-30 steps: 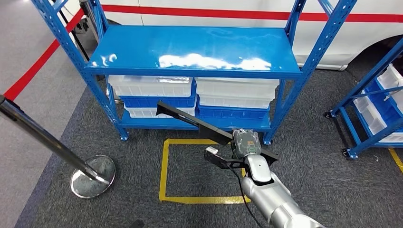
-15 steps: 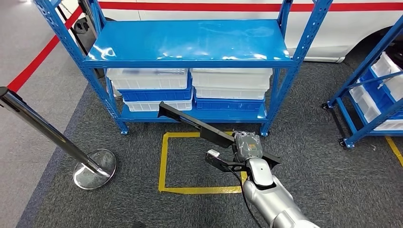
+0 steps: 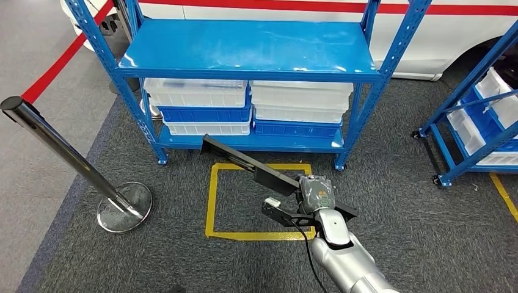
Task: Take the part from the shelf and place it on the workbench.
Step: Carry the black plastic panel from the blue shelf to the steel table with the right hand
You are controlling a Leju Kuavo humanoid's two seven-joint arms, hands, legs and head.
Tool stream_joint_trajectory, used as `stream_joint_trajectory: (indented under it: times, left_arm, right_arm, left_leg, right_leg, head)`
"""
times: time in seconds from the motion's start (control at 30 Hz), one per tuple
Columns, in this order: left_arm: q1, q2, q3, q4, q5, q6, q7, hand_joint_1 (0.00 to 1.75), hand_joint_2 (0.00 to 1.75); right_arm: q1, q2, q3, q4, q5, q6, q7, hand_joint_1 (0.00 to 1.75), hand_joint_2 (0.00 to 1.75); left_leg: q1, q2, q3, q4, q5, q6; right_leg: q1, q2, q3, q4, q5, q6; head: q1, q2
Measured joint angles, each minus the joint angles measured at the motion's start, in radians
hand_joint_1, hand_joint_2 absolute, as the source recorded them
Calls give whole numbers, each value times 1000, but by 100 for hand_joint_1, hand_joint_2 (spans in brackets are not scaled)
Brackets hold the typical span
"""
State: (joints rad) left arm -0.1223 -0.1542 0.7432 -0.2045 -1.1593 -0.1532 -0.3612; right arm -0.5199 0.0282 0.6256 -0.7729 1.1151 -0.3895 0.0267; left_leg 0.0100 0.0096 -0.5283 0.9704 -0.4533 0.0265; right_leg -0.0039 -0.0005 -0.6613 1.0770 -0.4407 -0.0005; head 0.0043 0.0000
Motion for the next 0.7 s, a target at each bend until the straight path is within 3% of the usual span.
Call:
stream_joint_trajectory:
  times: [0.1, 0.13, 0.17, 0.27, 0.33, 0.43, 0.5, 0.6, 0.63, 0.67, 0.7]
  left_arm:
    - [1, 0, 0, 0, 0, 0, 0, 0, 175]
    - [2, 0, 0, 0, 0, 1, -1, 0, 175]
    - [3, 0, -1, 0, 0, 1, -1, 0, 175]
    - [6, 0, -2, 0, -2, 1, -2, 0, 175]
    - [6, 0, -2, 0, -2, 3, -3, 0, 175]
    - [6, 0, -3, 0, -3, 5, -3, 0, 175]
    - [6, 1, -3, 0, -3, 5, -3, 0, 175]
    - [8, 2, -3, 0, -3, 6, -4, 0, 175]
    - [9, 2, -3, 0, -3, 6, -4, 0, 175]
    - [10, 2, -3, 0, -3, 6, -4, 0, 175]
    - [10, 2, -3, 0, -3, 6, -4, 0, 175]
  right_arm:
    - [10, -4, 0, 0, -9, -4, -6, 175, 175]
    - [17, -5, 0, 0, -13, -5, -8, 175, 175]
    - [22, -7, -1, 0, -17, -7, -10, 175, 175]
    - [29, -12, -3, -4, -21, -14, -14, 175, 175]
    - [31, -15, -4, -10, -23, -20, -14, 175, 175]
    - [37, -21, -6, -14, -24, -25, -14, 175, 175]
    - [38, -23, -8, -16, -23, -28, -14, 175, 175]
    - [41, -24, -8, -22, -21, -34, -15, 175, 175]
    - [45, -24, -8, -22, -21, -35, -15, 175, 175]
    - [49, -24, -8, -22, -21, -35, -16, 175, 175]
    - [52, -24, -8, -22, -21, -35, -17, 175, 175]
  left_leg:
    - [0, 1, -14, 1, 9, 7]
    - [0, 0, -19, 5, 10, 7]
    - [0, 0, -23, 10, 10, 6]
    - [-2, -1, -33, 29, 3, -3]
    - [-4, 0, -42, 39, 0, -11]
    - [-4, 0, -46, 41, 0, -26]
    - [-2, -1, -60, 71, -25, -37]
    - [2, -2, -140, 249, -117, -49]
    - [3, -2, -163, 302, -133, -52]
    - [4, -2, -171, 322, -130, -53]
    - [4, -2, -159, 299, -107, -52]
  right_leg:
    - [-4, 1, -78, 187, -98, 10]
    - [-6, 1, -90, 220, -105, 13]
    - [-7, 0, -84, 218, -95, 14]
    - [-8, 0, 14, 42, -18, 8]
    - [-4, 0, 47, -27, -6, -2]
    - [-2, 0, 46, -33, -4, -17]
    - [-6, 0, 48, -42, 2, -31]
    - [-8, -2, 46, -46, 7, -41]
    - [-8, -2, 45, -45, 7, -41]
    - [-8, -2, 45, -45, 7, -41]
    - [-8, -2, 46, -44, 7, -41]
  head:
    - [0, 0]
    - [0, 0]
    - [0, 0]
    - [0, 0]
    - [0, 0]
    - [0, 0]
    - [0, 0]
    - [-1, 0]
    - [-1, 0]
    - [-1, 0]
    - [-1, 0]
